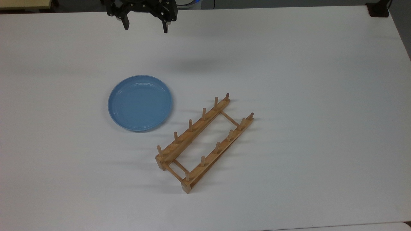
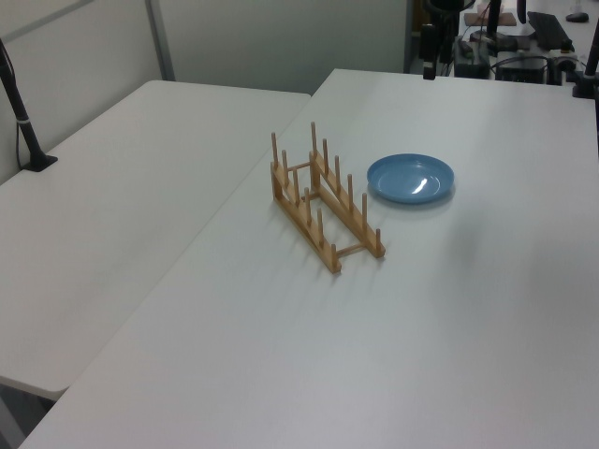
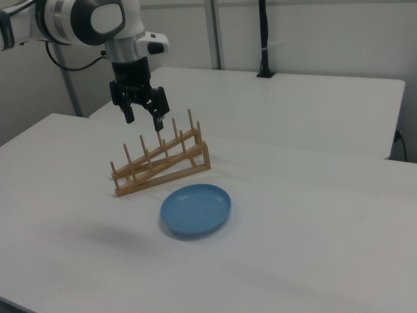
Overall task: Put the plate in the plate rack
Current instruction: 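Move the gripper from its start pose toward the blue plate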
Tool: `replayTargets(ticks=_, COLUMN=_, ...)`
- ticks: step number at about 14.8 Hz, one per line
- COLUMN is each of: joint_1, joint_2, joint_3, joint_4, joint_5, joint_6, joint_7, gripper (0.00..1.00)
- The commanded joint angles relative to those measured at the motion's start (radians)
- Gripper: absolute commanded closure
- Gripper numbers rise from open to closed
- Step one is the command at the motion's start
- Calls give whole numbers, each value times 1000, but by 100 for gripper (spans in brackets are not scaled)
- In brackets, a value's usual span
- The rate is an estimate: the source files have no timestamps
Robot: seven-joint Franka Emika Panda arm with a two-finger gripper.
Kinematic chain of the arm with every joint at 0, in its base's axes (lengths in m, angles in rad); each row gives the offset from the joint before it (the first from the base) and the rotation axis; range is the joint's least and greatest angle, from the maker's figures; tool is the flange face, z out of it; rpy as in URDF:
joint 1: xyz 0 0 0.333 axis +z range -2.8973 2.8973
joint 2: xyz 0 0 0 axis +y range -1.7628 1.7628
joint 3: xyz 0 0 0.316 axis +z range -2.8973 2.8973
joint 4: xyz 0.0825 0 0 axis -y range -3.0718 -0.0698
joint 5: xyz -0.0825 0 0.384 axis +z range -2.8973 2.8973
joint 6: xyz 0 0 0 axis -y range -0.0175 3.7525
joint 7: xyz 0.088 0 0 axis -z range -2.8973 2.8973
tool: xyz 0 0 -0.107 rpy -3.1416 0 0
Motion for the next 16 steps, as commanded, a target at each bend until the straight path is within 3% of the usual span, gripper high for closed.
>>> replayTargets(ticks=1, joint_1=5, joint_2=2, joint_3=-22, joint_4=-10, joint_5=20, joint_6=5, joint_7=8, gripper=0)
replayTargets(ticks=8, joint_1=5, joint_2=8, joint_3=-24, joint_4=-11, joint_5=24, joint_6=5, joint_7=-33, gripper=0)
replayTargets(ticks=11, joint_1=-17, joint_2=54, joint_3=-28, joint_4=-10, joint_5=50, joint_6=22, joint_7=-91, gripper=6)
replayTargets(ticks=13, joint_1=-46, joint_2=87, joint_3=-59, joint_4=-13, joint_5=107, joint_6=26, joint_7=-186, gripper=7)
replayTargets(ticks=16, joint_1=-72, joint_2=181, joint_3=-143, joint_4=-10, joint_5=185, joint_6=106, joint_7=-332, gripper=11)
